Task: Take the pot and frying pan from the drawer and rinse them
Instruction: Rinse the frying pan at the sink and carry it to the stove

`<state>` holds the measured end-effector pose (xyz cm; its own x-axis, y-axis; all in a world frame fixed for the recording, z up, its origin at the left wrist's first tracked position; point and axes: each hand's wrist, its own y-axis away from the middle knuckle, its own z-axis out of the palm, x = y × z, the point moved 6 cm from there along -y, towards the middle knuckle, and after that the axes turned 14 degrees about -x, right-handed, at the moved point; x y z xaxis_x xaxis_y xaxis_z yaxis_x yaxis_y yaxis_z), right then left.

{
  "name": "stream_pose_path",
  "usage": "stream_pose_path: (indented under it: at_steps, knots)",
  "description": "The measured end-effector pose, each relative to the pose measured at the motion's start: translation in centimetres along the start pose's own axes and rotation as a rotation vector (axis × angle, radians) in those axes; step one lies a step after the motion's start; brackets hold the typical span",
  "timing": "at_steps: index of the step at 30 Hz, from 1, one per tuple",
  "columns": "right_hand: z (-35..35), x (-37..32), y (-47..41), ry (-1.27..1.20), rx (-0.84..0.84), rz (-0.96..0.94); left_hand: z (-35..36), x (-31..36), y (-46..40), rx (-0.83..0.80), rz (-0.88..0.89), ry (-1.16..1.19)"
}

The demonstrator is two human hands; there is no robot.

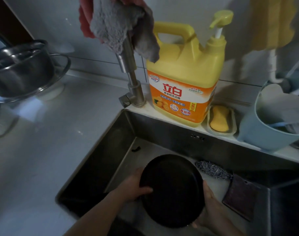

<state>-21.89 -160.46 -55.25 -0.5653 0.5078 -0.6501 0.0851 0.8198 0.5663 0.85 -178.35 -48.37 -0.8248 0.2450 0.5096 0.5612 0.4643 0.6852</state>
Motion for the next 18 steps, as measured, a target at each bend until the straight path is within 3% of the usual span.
stream_pose_path:
  at_steps: [4,6,10,15,18]
  knots:
    - [-0.2,0.0,0.0,0.021,0.005,0.008,-7.7,3.9,3.0,0.607,0.066,0.268]
    - [-0.3,-0.3,0.2,0.040,0.010,0.018,-11.7,5.7,4.4,0.785,0.132,0.357]
    - [-0.7,-0.8,0.3,0.042,0.016,0.021,-17.6,9.9,4.5,0.838,0.197,0.472]
    - [-0.4,-0.6,0.1,0.068,0.001,0.053,-21.2,11.1,2.8,0.852,0.014,0.547]
    - [-0.4,-0.6,-0.1,0.076,0.006,0.048,-21.6,11.3,3.1,0.878,-0.093,0.449]
